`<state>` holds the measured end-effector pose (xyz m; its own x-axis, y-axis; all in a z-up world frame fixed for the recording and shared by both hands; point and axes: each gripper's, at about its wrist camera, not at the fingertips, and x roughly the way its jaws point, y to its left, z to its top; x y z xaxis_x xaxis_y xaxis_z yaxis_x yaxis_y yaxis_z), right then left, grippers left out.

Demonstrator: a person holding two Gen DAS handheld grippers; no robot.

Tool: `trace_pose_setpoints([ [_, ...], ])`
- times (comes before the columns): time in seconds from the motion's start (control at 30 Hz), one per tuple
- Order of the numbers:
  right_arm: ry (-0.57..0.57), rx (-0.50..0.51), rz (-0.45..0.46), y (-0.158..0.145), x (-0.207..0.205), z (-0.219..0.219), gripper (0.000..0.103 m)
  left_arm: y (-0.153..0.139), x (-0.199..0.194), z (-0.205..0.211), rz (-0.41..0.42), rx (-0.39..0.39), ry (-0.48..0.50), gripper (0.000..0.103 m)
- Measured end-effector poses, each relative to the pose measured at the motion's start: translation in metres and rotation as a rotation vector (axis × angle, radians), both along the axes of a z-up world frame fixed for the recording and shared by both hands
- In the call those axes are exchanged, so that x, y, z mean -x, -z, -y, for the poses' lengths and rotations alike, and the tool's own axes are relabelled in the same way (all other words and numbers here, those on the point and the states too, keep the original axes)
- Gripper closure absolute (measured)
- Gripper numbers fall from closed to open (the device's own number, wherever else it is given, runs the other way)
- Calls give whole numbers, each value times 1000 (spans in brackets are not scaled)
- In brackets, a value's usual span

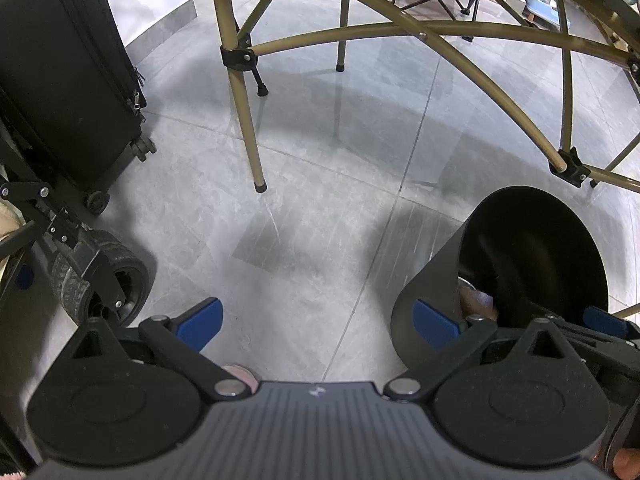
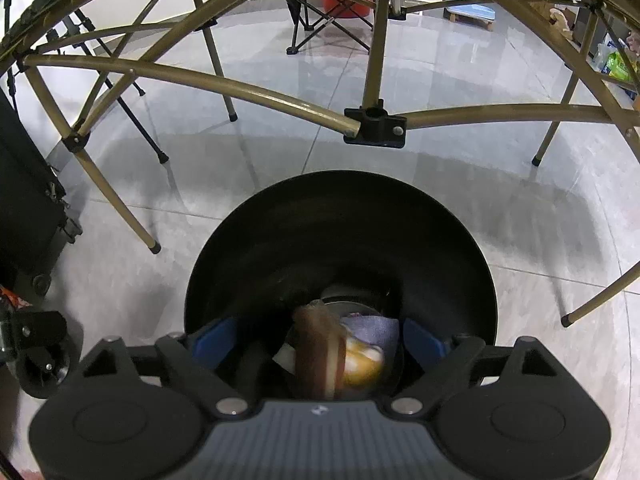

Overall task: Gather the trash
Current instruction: 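Move the right gripper over the bin and release the sponge, then raise both tools back up toward the table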

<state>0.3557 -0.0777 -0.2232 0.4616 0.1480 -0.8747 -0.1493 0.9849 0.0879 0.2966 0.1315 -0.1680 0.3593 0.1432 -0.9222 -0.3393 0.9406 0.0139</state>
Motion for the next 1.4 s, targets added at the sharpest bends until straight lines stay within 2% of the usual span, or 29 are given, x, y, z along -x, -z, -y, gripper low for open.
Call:
trace_pose_setpoints([
  [0.03,3,7,-9,1,-1,0,0,0,0,0,-1,0,0,0],
  [0.4,13,19,-63,8,-3,1,0,1,0,2,-3,2,7,0],
  [1.03,7,11,-72,1,4,0,0,-5,1,5,6,7,14,0],
  [1.4,0,-32,-16,-30,19,8,0,-29,10,12,96,-21,38,0],
])
